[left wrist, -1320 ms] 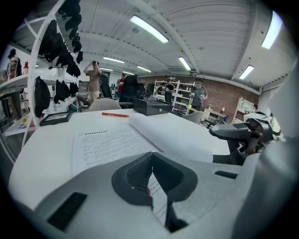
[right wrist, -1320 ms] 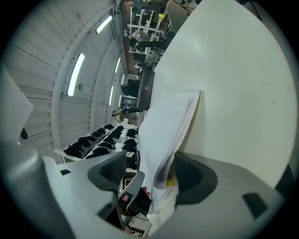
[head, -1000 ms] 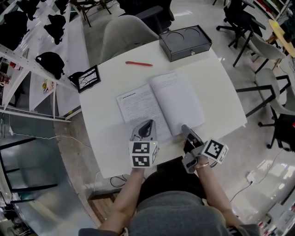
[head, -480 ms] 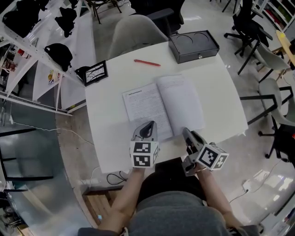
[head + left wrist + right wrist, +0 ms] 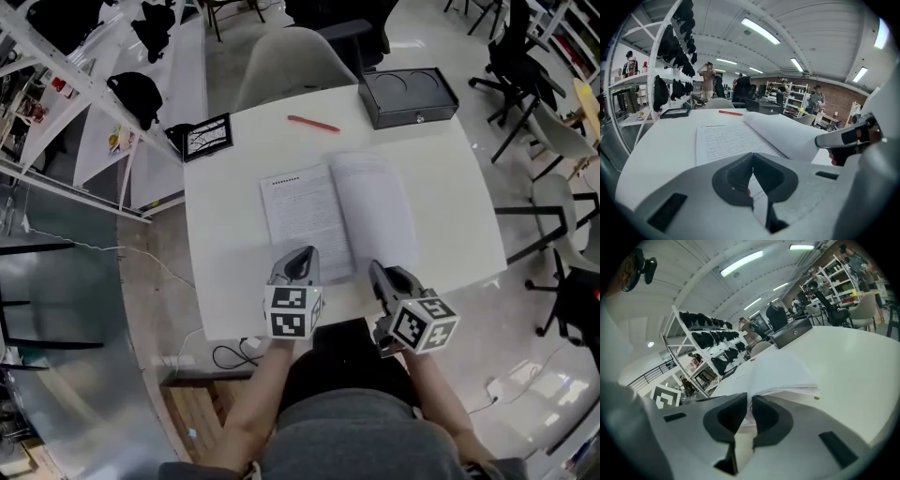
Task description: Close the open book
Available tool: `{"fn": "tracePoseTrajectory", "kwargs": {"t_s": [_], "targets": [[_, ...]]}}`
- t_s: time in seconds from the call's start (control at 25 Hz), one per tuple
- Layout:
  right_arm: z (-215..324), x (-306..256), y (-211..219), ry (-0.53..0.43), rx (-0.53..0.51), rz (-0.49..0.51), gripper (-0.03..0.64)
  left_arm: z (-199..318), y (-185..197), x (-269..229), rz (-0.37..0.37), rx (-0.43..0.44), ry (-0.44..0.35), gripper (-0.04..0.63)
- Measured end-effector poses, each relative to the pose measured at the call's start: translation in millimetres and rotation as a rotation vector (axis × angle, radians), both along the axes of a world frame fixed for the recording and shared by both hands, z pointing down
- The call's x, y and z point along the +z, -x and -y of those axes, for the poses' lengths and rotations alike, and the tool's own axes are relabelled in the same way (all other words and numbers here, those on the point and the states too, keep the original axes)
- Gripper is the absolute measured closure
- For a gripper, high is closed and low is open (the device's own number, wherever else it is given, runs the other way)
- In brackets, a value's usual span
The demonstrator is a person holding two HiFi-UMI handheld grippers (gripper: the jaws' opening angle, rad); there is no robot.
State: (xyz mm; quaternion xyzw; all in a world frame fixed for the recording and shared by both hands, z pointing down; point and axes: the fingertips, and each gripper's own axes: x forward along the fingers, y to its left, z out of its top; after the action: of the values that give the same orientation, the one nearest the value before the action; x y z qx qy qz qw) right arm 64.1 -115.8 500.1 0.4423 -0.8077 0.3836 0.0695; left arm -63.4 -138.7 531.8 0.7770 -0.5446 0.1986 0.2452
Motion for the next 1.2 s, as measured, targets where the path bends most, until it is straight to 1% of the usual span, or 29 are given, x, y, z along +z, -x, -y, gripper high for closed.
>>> {"fn": "tracePoseTrajectory", "kwargs": {"t_s": [0.16,0.4,0.52,0.64,0.76,1.08,1.2], "targets": [[-2.0,-1.4,6.2,-0.036,-0.053,-0.076,0.583,-3.9,5.8,-0.2,0.005,-0.022,0.004,0.589],[-6.5,-3.6,19.7,-0.110,-0.155,-0.227,0.583,-8.9,17.1,1.1,0.010,-0.060,0.012,0.589],[-8.6,-3.3,26.3,-0.138,-0.197,-0.279,0.583,-11.6,22.2,3.3,0.008,-0.079,0.020,0.589],[-9.6,-2.3,29.4,-0.143,-0.203,-0.299,0.583,-15.3,27.6,5.4,0.006,-0.097,0.026,0.589],[-10.7,-1.2,33.4,-0.140,-0.210,-0.292,0.583,-18.4,34.1,5.9,0.003,-0.115,0.027,0.589],[-15.4,3.7,48.8,-0.172,-0.307,-0.359,0.583,-23.6,46.5,5.2,0.002,-0.152,0.024,0.589],[-15.2,7.0,55.0,-0.166,-0.324,-0.362,0.585,-24.5,51.5,4.4,0.000,-0.165,0.023,0.589]]}}
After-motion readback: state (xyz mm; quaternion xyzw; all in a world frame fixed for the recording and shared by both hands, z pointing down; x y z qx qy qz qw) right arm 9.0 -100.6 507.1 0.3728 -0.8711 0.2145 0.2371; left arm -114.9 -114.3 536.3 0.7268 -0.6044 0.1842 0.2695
